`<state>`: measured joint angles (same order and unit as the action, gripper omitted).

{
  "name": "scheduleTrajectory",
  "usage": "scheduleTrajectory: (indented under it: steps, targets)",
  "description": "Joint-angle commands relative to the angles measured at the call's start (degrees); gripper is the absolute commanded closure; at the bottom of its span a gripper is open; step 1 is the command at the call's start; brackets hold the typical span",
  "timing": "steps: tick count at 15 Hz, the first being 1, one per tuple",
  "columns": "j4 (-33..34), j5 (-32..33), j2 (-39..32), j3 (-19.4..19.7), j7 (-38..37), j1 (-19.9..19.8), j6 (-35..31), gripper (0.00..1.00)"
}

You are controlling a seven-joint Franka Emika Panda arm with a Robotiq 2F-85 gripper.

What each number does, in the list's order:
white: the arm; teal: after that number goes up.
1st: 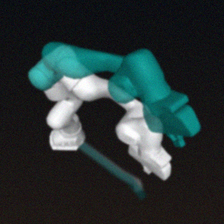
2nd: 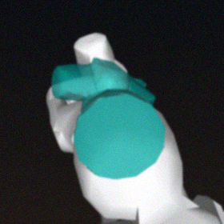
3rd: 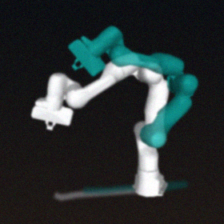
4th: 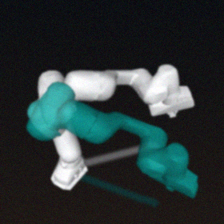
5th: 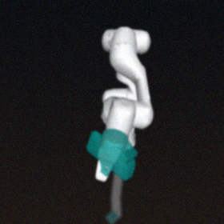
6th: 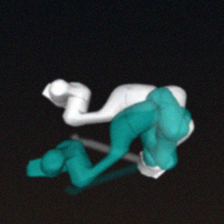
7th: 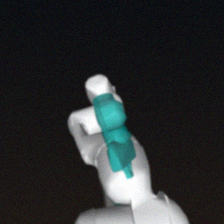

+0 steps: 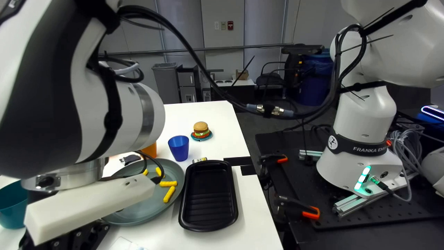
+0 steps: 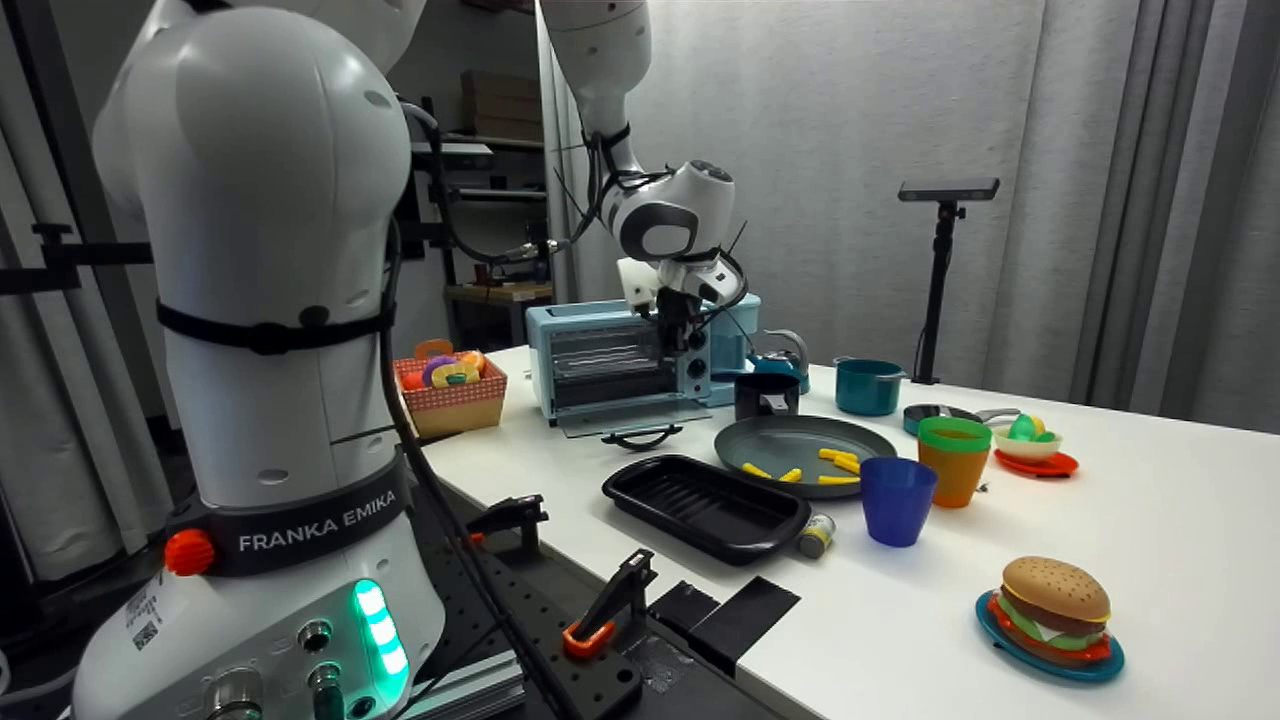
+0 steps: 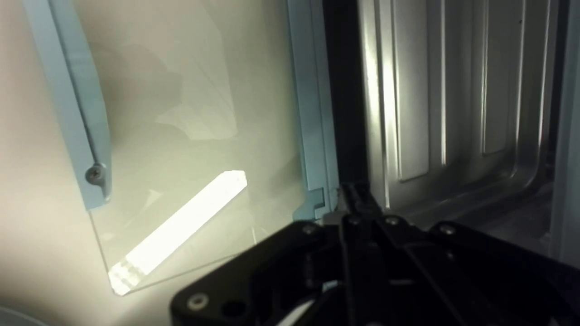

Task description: Close the door to the oven

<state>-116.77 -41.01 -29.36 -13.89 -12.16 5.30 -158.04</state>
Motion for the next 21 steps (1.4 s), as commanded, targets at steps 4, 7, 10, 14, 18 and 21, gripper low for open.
scheduleTrajectory:
  steps: [4,7,10,14,18,21]
  targets:
    - [4.48,-4.94,-1.39,-2.28,2.89,-2.08,0.79,1.00]
    - [5.16,-6.14,-1.65,-1.93,3.75,-1.96,1.12,1.00]
    - [4.26,-4.70,-1.14,-0.58,2.78,-1.21,1.66,1.00]
    - [2.97,-3.98,-0.28,0.31,1.87,-0.71,1.66,1.00]
    - [1.06,-2.93,1.25,1.47,0.50,0.06,1.64,1.00]
    - [-1.15,-0.77,3.13,3.40,-1.51,1.07,1.73,1.00]
